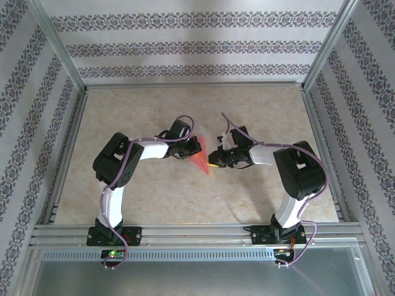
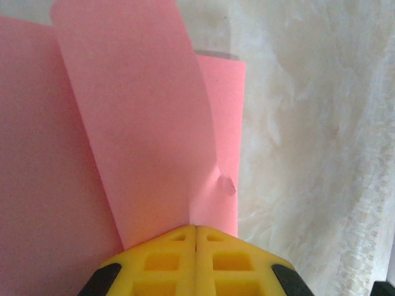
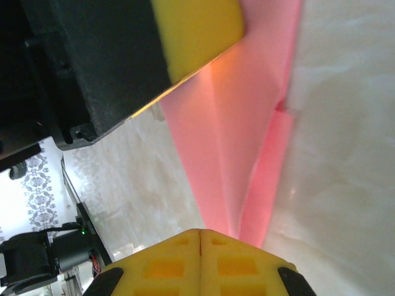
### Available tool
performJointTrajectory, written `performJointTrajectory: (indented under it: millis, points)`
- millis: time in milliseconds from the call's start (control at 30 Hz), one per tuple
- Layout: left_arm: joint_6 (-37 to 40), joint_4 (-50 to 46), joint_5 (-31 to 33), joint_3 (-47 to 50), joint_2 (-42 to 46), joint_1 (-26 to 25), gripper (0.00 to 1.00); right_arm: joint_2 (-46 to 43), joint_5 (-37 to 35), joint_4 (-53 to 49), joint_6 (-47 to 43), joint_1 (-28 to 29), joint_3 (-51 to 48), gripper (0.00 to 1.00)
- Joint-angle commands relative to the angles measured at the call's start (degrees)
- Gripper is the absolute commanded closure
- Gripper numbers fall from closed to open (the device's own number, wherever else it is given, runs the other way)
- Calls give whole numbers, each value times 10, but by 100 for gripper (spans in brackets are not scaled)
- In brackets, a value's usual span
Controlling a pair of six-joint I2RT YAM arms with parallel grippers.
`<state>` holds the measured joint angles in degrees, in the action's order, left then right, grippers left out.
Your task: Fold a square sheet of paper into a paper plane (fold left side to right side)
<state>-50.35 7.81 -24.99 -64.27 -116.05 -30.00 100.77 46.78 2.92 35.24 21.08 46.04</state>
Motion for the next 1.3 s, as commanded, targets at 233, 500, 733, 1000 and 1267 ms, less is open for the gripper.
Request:
performJointTrajectory:
  millis: [233,500,733,1000,1267]
  points:
    - [-26,-53,61,54,-29,-3,100,13,9,7,-9,10,-4,100]
    - [-31,-46,69,64,-30,-3,100,38,15,34,5,24,-1,100]
    - [-37,-36,75,76,-30,-2,100,49,15,53,18,33,0,100]
    - [-52,-14,79,93,-29,-3,100,60,7,54,25,47,-1,100]
    - [-55,-8,81,100,-30,-4,100,63,-10,46,28,58,-4,100]
